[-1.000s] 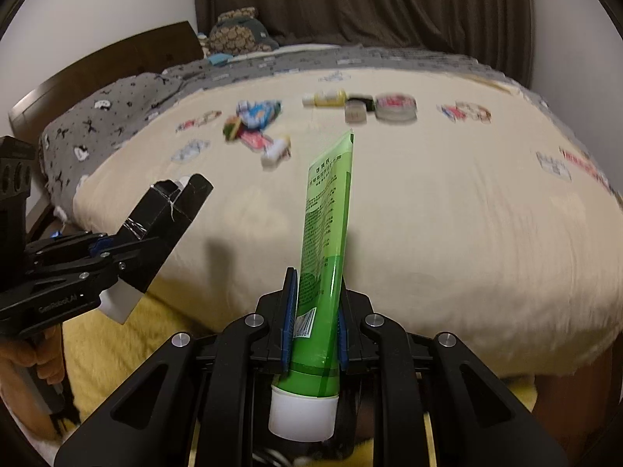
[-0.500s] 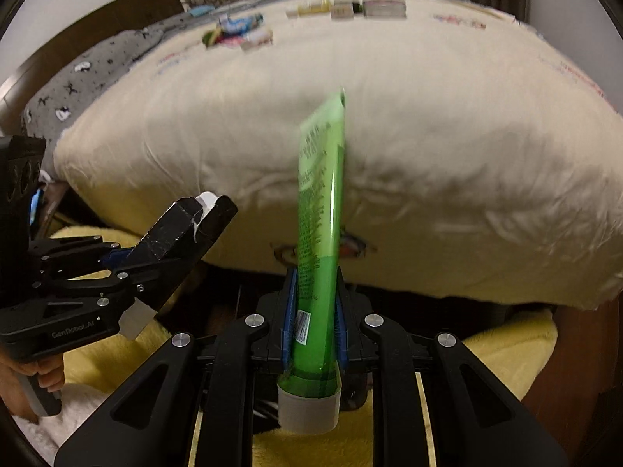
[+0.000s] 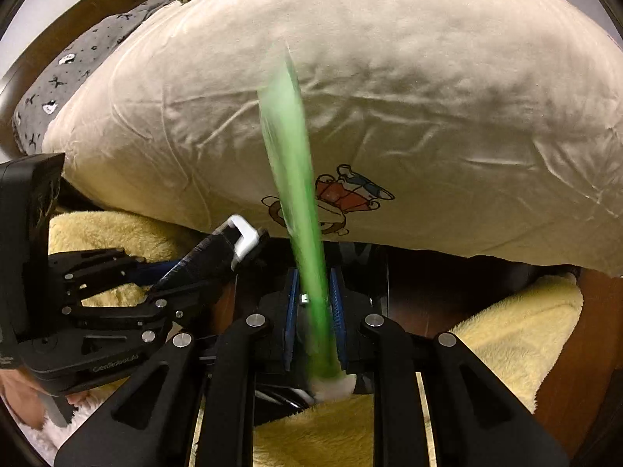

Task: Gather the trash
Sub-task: 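Lower the packet and green tube into the bin and open both tools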

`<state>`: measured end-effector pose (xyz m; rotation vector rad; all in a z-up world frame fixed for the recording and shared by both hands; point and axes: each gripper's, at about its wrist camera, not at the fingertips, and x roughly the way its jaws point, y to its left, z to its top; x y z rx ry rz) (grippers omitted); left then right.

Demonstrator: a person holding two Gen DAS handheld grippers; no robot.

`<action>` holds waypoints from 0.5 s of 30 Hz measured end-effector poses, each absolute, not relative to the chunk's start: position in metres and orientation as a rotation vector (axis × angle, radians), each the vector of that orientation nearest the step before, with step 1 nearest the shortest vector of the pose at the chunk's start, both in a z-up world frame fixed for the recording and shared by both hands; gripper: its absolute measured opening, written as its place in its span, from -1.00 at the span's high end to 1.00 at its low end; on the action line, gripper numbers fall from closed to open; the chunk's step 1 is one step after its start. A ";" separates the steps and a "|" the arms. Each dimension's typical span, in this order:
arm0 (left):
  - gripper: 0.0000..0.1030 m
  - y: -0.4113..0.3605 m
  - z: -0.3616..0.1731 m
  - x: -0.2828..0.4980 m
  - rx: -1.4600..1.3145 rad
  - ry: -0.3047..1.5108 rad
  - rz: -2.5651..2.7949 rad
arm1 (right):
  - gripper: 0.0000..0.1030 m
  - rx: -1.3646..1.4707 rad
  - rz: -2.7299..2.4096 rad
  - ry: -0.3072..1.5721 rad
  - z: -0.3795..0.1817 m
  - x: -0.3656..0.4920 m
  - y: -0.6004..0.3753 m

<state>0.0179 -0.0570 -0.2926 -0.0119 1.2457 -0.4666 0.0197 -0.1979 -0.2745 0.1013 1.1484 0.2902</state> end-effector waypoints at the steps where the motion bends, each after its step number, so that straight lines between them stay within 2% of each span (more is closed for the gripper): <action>1: 0.13 -0.056 -0.291 0.018 -0.012 1.242 -0.464 | 0.62 0.102 0.286 1.145 -0.273 0.020 -0.199; 2: 0.11 -0.055 -0.290 0.017 -0.011 1.240 -0.461 | 0.58 0.104 0.280 1.140 -0.271 0.020 -0.200; 4: 0.03 -0.052 -0.286 0.017 -0.010 1.231 -0.451 | 0.30 0.116 0.268 1.126 -0.267 0.020 -0.205; 5: 0.01 -0.052 -0.284 0.018 -0.010 1.228 -0.447 | 0.23 0.122 0.262 1.117 -0.266 0.021 -0.208; 9: -0.10 -0.045 -0.271 0.018 -0.010 1.196 -0.433 | 0.12 0.129 0.246 1.088 -0.258 0.022 -0.217; 15: -0.23 -0.037 -0.240 0.019 -0.007 1.116 -0.399 | -0.19 0.115 0.233 1.034 -0.241 0.028 -0.213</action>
